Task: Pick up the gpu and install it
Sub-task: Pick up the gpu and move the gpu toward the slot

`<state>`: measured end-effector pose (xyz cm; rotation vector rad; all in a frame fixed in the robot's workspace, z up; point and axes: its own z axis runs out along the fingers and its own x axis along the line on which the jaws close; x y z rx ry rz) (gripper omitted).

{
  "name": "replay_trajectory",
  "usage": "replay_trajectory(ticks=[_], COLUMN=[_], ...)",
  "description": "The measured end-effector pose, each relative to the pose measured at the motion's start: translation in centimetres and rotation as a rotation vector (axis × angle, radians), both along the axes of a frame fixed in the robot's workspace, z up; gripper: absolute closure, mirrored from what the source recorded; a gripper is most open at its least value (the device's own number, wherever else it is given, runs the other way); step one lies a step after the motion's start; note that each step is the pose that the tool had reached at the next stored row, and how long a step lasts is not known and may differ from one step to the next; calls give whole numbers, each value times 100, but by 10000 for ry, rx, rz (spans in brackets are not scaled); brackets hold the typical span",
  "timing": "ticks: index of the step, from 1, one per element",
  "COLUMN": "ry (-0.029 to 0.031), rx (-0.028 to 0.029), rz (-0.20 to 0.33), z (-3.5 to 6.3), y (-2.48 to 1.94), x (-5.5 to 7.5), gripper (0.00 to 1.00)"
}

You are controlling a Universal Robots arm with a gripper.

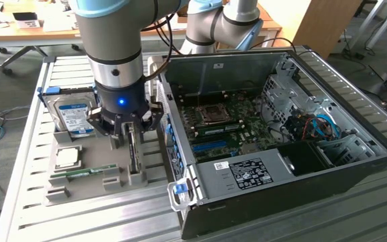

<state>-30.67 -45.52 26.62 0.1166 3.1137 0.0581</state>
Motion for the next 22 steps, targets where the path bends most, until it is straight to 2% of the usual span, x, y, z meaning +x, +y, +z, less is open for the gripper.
replay_trajectory(ticks=[11,22], ry=[1,0], rx=[0,1], rz=[1,2], z=[-140,-177], y=[58,60], x=[0,-10], gripper=[53,53])
